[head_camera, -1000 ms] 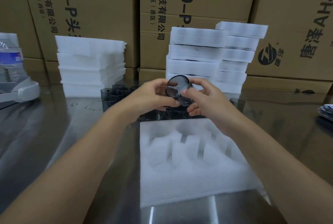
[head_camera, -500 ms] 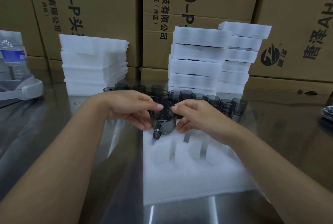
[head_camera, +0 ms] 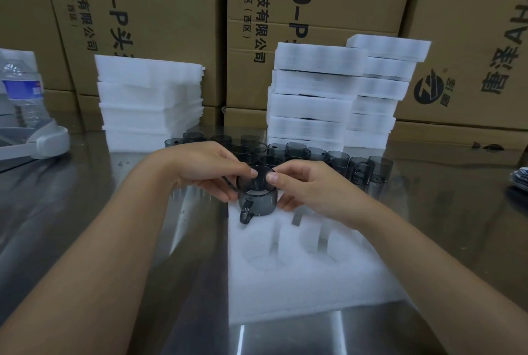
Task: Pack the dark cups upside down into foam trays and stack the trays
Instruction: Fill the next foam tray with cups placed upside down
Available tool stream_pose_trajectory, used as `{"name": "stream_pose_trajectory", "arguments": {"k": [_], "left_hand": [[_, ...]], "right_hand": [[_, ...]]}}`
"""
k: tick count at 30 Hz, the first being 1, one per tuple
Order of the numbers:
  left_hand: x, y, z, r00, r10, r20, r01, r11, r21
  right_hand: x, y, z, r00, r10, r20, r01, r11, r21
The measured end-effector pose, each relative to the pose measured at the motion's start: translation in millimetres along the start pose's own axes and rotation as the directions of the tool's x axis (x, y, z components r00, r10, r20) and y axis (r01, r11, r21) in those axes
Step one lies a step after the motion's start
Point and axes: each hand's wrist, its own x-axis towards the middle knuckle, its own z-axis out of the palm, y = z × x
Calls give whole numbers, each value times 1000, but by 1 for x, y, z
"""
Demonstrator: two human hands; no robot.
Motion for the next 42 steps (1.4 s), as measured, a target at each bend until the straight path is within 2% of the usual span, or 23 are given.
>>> {"name": "stream_pose_trajectory", "arguments": {"k": [5,10,14,19,22,25,27,30,32,34,36,38,39,42], "left_hand": [[2,-1,1,997,-77,16,76,995,65],[-5,-2,-3,992,5,123,-20,993,120],[-8,-2,-7,976,-14,215,-23,985,169],[-4,-2,-3,976,-60,209,5,967,256],[-1,-2,-1,984,-61,169,7,954,298],[1,-3,-2,981,-52,188,-8,953,304],[4,-4,-1,992,-9,125,-28,955,295],[14,-8,2,987,101,-127,-63,960,273],[20,-12,2,961,166,-220,-93,946,310],[24,-16,1,951,182,-251,-64,908,414],[27,-20,2,957,138,-256,10,864,503],[30,-25,4,968,93,-232,56,826,562],[31,-27,6,972,87,-220,57,818,572],[33,-31,8,969,106,-221,41,820,572]], "right_hand": [[0,1,2,997,-69,31,71,994,-81],[-1,4,3,995,-86,43,93,980,-173],[-1,4,3,998,-61,34,68,953,-296],[-1,5,4,993,-53,102,90,907,-411],[0,4,4,994,7,106,37,912,-408],[0,3,4,994,15,111,32,912,-408],[-1,4,4,994,18,112,29,914,-406],[-2,5,2,998,9,69,19,923,-384],[-1,4,1,998,-15,-68,-10,934,-358],[1,2,-1,970,9,-244,-94,937,-338],[0,2,-5,922,38,-384,-222,866,-447],[-2,3,-11,903,35,-428,-343,656,-672],[-3,4,-12,904,60,-424,-378,576,-725],[-4,8,-11,905,181,-384,-420,523,-742]]}}
